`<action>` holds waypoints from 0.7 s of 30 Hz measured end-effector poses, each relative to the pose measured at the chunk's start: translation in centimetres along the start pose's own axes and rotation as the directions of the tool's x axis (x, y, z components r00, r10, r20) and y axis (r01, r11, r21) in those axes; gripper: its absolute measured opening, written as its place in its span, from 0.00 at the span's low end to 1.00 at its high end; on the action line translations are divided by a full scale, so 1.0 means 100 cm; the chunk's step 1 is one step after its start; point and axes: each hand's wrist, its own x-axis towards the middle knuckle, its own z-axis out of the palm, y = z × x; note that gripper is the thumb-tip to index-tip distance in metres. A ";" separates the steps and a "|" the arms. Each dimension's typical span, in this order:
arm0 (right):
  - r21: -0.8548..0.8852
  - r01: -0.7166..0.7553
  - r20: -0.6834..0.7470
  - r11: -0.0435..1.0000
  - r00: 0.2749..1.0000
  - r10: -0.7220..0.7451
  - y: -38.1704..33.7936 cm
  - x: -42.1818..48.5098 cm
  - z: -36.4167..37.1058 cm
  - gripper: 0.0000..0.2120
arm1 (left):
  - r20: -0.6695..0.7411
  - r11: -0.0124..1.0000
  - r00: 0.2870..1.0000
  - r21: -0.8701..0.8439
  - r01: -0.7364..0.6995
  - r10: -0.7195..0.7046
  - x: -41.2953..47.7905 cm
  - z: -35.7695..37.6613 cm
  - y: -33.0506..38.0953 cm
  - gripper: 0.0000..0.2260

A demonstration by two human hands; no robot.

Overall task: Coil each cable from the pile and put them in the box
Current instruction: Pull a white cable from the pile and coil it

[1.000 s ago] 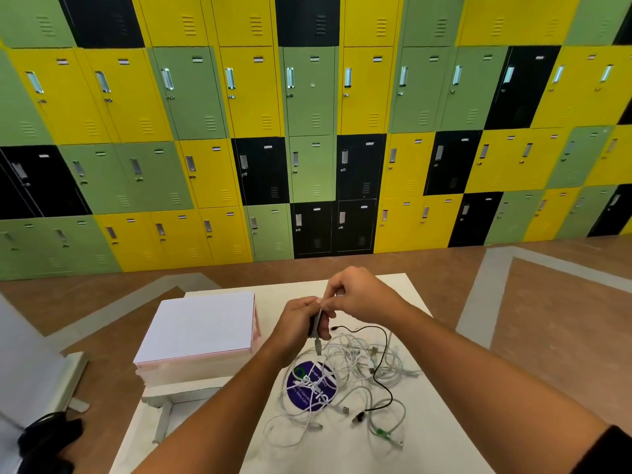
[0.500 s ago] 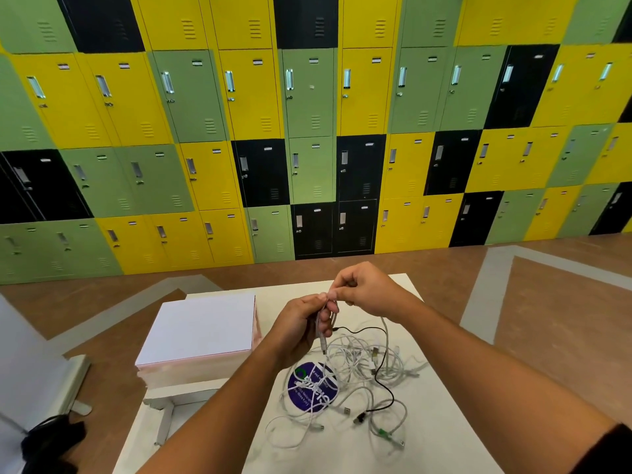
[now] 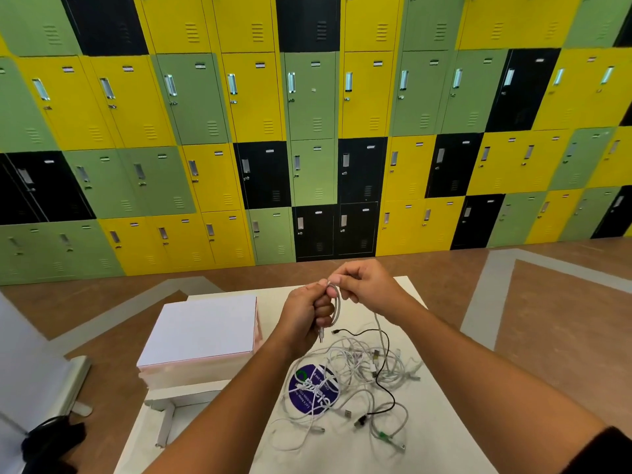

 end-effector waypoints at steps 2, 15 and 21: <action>0.060 -0.020 -0.022 0.998 1.000 0.022 0.003 -0.003 0.004 0.09 | -0.020 0.999 0.999 -0.007 -0.042 0.041 0.002 0.000 0.001 0.16; -0.177 -0.209 0.244 0.962 0.937 0.249 0.032 -0.020 0.042 0.12 | -0.148 0.838 0.989 -0.538 -0.092 0.014 0.014 0.001 0.013 0.17; -0.494 -0.074 0.315 0.866 0.913 0.258 0.013 -0.029 0.044 0.16 | -0.423 0.929 0.864 -0.116 -0.351 0.274 0.024 -0.008 0.017 0.13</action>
